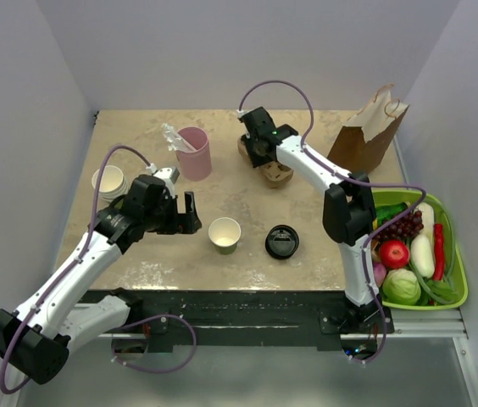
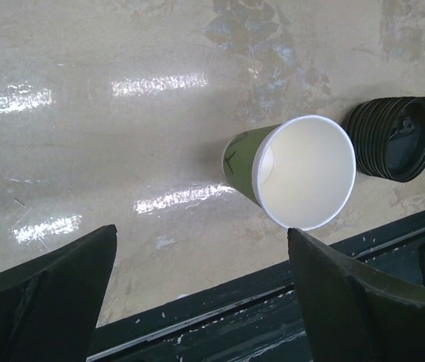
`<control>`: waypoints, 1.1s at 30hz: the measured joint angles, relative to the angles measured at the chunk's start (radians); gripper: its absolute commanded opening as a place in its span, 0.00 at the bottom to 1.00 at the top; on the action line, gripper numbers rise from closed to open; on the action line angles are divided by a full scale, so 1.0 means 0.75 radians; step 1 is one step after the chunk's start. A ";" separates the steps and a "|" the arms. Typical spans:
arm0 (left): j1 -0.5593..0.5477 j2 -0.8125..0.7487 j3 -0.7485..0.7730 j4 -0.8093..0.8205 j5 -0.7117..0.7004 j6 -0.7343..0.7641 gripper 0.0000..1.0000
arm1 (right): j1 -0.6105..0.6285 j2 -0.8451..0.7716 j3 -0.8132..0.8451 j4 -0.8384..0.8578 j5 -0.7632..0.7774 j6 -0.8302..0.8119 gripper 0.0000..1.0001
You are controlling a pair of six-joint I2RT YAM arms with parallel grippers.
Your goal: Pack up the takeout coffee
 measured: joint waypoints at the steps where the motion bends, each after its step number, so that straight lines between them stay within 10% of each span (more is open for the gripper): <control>1: 0.000 0.000 -0.005 -0.002 0.001 0.000 1.00 | 0.000 0.000 0.009 0.000 -0.006 0.001 0.27; 33: 0.000 -0.006 -0.002 -0.015 0.015 0.001 1.00 | 0.000 0.071 0.067 -0.081 0.004 0.014 0.34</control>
